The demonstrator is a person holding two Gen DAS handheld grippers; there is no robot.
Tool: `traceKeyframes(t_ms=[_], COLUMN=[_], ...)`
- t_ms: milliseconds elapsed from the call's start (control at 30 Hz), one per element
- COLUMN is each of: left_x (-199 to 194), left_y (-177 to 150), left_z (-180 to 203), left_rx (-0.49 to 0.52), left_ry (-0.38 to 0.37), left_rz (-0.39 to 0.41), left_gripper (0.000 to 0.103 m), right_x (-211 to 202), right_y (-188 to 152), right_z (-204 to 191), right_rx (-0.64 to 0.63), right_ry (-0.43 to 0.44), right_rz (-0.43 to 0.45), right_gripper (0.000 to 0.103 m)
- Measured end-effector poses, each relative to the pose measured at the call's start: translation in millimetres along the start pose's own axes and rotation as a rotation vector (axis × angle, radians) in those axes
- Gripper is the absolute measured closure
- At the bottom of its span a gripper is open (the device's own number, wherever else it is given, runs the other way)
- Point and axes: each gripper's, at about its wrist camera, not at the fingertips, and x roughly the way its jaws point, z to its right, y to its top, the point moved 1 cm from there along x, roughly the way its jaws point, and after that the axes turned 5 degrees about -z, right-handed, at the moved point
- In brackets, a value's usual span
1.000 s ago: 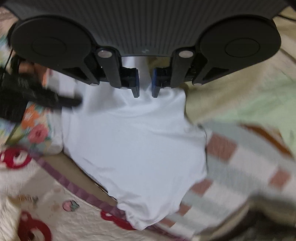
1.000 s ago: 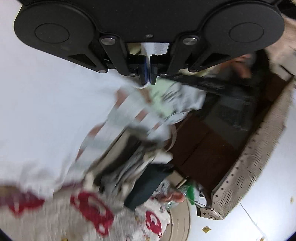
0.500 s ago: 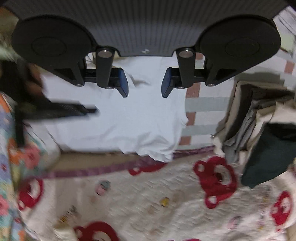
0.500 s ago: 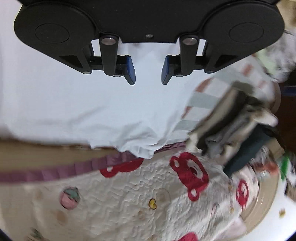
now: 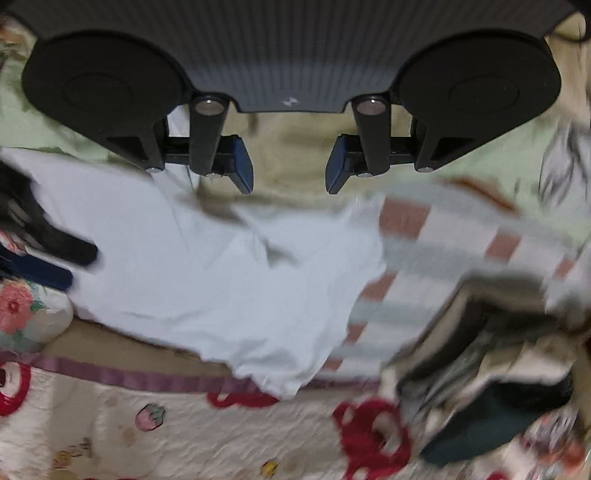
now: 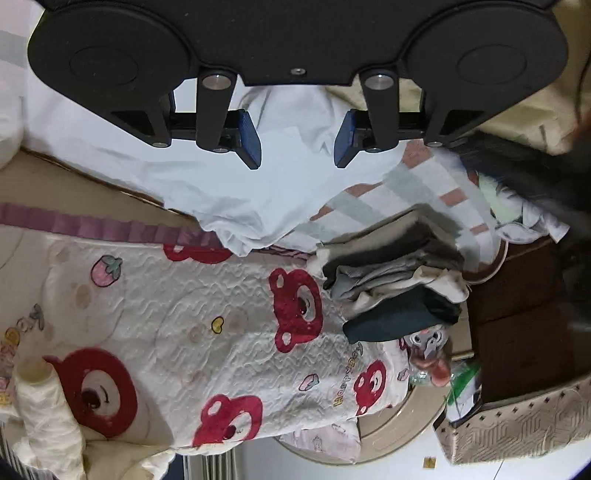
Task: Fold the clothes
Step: 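Grasp the shirt hem with both tools and lift it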
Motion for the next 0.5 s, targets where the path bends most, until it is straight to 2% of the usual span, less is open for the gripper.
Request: traceKeyframes(t_ms=[33, 133, 233, 333, 367, 400, 433, 467, 500], left_x=[-10, -17, -17, -19, -19, -9, 2, 12, 20], left_y=[-11, -28, -31, -26, -23, -15, -11, -10, -9], left_z=[-1, -9, -15, -16, -17, -17, -17, -15, -15], left_rx=[-0.009, -0.032, -0.089, -0.087, -0.085, -0.086, -0.087, -0.05, -0.02], left_ry=[-0.006, 0.037, 0.068, 0.085, 0.096, 0.142, 0.147, 0.099, 0.079], left_rz=[0.008, -0.026, -0.058, -0.006, 0.016, -0.005, -0.036, -0.058, -0.065], left_gripper=[0.059, 0.058, 0.058, 0.058, 0.058, 0.058, 0.058, 0.058, 0.058], right_x=[18, 72, 135, 183, 196, 208, 220, 220, 219], right_y=[0, 6, 16, 21, 20, 22, 24, 28, 32], right_z=[12, 36, 37, 24, 21, 23, 25, 30, 35], right_rx=[0.042, 0.051, -0.108, -0.407, -0.487, -0.515, -0.543, -0.521, -0.499], right_ry=[0.066, 0.375, 0.517, 0.516, 0.541, 0.577, 0.614, 0.609, 0.604], right_rz=[-0.029, -0.126, -0.367, -0.597, -0.669, -0.713, -0.756, -0.762, -0.767], right_gripper=[0.054, 0.054, 0.054, 0.053, 0.054, 0.054, 0.069, 0.089, 0.095])
